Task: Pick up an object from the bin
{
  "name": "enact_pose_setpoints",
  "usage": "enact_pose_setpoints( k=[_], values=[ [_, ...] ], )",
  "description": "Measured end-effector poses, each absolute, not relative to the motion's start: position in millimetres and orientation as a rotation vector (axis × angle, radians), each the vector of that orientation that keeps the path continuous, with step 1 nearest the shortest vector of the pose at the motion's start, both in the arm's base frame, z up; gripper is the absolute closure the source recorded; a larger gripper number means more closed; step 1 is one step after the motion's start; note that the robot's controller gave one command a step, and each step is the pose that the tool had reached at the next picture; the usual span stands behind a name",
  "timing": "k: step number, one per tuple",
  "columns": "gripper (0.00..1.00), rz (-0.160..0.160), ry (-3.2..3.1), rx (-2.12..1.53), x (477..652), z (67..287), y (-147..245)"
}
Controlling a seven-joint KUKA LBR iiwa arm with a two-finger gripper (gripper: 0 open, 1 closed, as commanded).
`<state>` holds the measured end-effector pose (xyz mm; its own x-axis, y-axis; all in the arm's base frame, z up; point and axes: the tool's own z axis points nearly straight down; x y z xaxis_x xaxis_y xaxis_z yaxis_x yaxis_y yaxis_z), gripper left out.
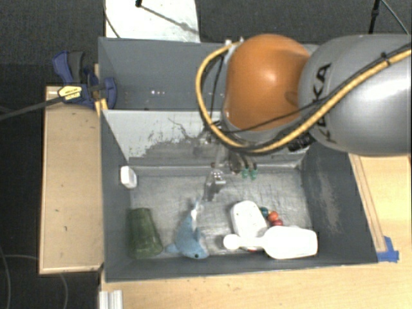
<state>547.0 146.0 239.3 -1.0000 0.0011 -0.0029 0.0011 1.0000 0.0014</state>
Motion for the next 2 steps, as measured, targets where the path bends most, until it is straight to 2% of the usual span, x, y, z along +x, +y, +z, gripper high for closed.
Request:
enact_pose_setpoints(
  k=[1,2],
  values=[
    [0.00,0.002,3.131,-0.158,550.3,201,142],
    [0.00,0.001,3.061,-0.698,545.4,174,142]
  ],
)
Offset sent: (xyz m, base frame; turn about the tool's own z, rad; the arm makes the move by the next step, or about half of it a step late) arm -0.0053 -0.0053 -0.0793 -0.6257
